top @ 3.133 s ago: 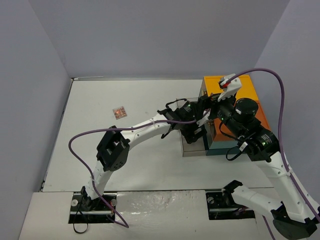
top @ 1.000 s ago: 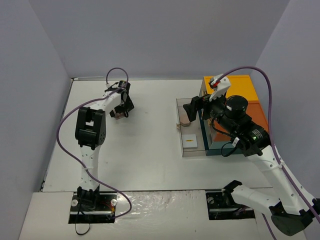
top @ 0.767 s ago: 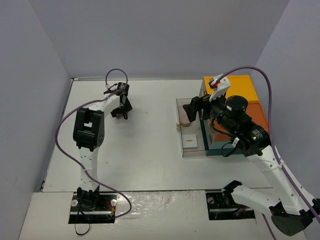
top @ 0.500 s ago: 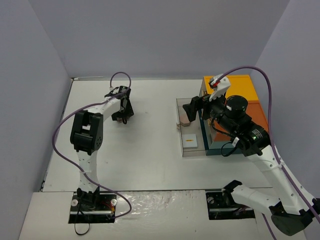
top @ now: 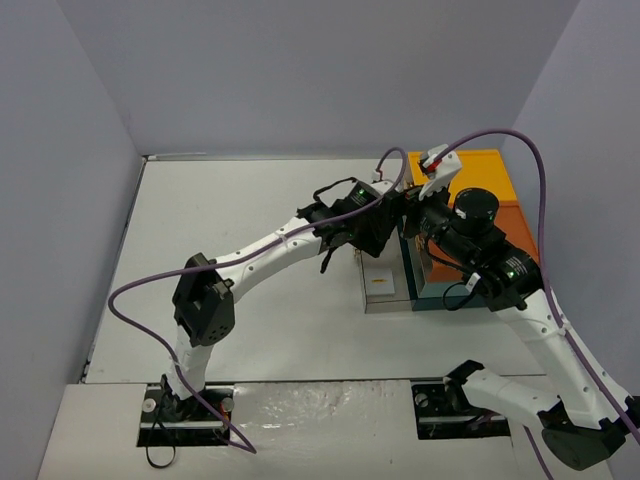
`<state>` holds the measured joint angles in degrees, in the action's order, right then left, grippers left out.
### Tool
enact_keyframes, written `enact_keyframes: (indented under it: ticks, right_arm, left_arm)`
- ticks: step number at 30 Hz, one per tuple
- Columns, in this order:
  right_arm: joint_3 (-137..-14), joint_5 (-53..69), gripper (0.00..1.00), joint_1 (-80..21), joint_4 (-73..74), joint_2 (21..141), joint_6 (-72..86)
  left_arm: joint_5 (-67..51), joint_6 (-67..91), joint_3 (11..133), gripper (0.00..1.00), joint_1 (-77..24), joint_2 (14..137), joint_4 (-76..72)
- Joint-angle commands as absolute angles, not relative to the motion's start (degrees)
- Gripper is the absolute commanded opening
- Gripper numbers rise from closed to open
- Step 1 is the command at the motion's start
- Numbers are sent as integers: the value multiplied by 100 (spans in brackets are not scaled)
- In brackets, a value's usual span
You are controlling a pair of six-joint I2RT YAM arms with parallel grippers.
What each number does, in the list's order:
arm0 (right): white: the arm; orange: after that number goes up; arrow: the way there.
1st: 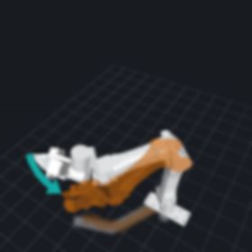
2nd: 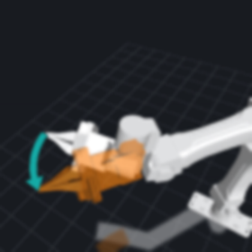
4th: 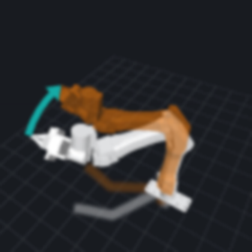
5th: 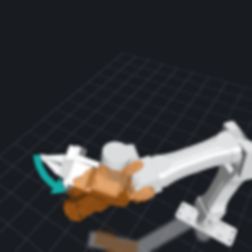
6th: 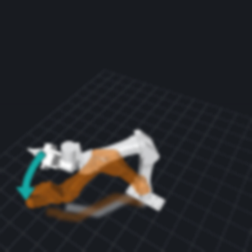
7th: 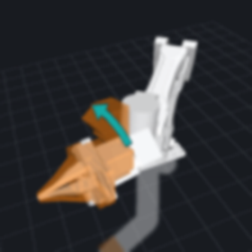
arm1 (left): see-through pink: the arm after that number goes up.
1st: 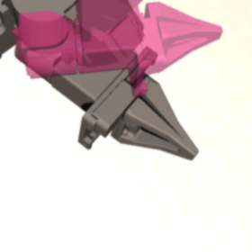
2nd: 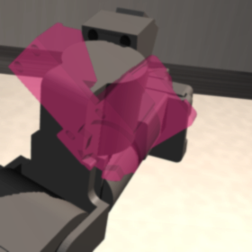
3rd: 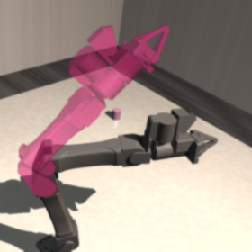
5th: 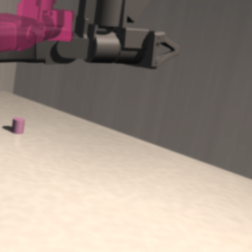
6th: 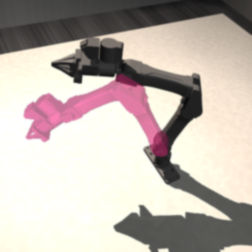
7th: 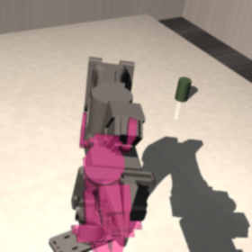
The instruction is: Organize the makeup
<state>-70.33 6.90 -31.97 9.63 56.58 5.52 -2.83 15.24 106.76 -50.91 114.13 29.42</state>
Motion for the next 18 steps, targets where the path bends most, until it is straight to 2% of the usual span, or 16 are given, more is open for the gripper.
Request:
enact_keyframes:
  ticks: [1, 7, 13, 14, 15, 18]
  right_arm:
    - [-7304, 782, 100, -3226, 440, 5651, 580]
    - [-7269, 773, 100, -3234, 439, 5643, 580]
    - [-7314, 738, 100, -3226, 440, 5644, 591]
    - [-7321, 738, 100, -3226, 439, 5651, 598]
    - [-7321, 737, 100, -3226, 441, 5650, 598]
    - [-7345, 757, 100, -3234, 450, 5661, 616]
  left_arm:
    - [-530, 961, 11269, 11, -5126, 11630, 3174]
    - [-1196, 174, 11409, 16, -5387, 11882, 3166]
    - [-1355, -357, 11392, 31, -5511, 11981, 3105]
    - [-1324, -386, 11401, 36, -5511, 11988, 3076]
    - [-1307, -424, 11408, 47, -5511, 11988, 3076]
    - [-1139, -441, 11387, 68, -5511, 11963, 3042]
